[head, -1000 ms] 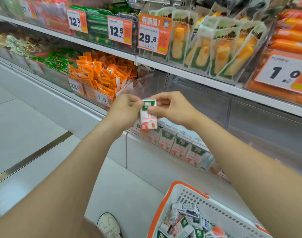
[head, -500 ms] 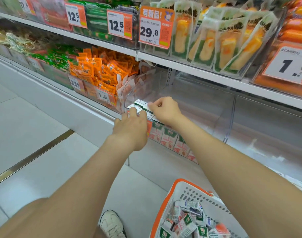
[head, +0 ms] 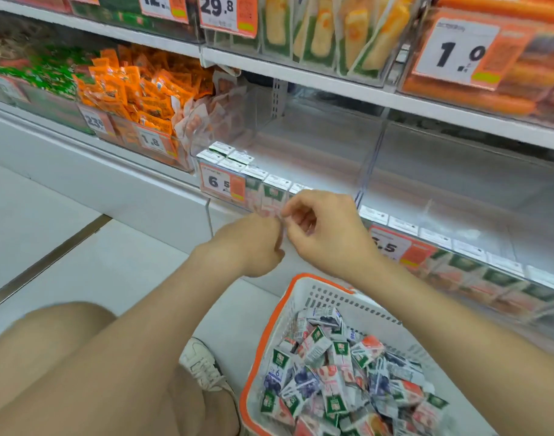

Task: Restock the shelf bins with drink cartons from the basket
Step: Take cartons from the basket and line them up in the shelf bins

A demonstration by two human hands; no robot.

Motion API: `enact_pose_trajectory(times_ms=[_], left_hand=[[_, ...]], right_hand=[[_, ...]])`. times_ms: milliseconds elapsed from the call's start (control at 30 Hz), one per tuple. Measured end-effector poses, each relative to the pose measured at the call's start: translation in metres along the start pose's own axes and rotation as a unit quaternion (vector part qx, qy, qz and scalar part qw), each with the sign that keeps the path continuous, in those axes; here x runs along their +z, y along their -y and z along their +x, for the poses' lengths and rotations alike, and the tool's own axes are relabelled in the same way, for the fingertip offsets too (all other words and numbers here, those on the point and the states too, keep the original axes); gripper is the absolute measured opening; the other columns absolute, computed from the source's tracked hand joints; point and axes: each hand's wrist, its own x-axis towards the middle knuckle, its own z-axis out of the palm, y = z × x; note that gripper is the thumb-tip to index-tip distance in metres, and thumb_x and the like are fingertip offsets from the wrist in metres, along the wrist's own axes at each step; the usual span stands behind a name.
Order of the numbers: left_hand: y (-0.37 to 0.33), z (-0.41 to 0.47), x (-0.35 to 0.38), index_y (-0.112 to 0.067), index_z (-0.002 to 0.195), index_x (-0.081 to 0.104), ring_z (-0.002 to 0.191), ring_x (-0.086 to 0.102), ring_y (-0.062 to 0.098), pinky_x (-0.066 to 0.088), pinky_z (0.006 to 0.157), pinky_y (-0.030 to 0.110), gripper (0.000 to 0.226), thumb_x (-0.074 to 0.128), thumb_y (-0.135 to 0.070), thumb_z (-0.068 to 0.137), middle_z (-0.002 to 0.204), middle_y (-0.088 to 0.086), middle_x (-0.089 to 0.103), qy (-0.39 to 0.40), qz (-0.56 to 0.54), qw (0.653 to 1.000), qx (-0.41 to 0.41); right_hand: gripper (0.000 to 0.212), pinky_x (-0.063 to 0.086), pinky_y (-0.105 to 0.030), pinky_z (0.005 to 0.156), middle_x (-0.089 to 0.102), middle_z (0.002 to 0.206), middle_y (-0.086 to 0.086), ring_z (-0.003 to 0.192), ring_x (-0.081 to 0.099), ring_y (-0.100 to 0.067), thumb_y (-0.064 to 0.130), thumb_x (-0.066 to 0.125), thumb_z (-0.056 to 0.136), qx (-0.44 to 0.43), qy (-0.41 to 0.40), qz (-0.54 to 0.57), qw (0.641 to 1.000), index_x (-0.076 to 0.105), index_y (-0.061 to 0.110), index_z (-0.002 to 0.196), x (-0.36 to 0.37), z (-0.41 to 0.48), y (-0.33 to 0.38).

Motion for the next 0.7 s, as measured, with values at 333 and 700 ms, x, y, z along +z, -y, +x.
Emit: enact_pose_trajectory(times_ms=[333,700], left_hand=[[-0.067,0.003,0.141,-0.012,0.129,0.06,0.102,0.059,0.028,0.049,0.084,0.038,0.032,0.054,-0.033,0.106,0.128,0.011,0.062,0.306,0.129,0.94,0.082],[-0.064,0.002,0.246,-0.039,0.163,0.024,0.113,0.063,0.032,0.058,0.091,0.048,0.082,0.055,0.001,0.098,0.137,0.007,0.054,0.368,0.162,0.907,0.124]], right_hand=[[0.022,0.056,-0.028,0.082,0.075,0.091,0.0,0.085,0.07,-0.014,0.007,0.063,0.093,0.203,0.315,-0.034,0.927,0.079,0.014,0.107,0.026,-0.182,-0.121],[0.085,0.051,-0.04,0.089,0.054,0.122,-0.014,0.112,0.058,-0.033,0.039,0.079,0.088,0.255,0.385,-0.016,0.887,0.032,0.02,0.157,0.1,-0.257,-0.174]])
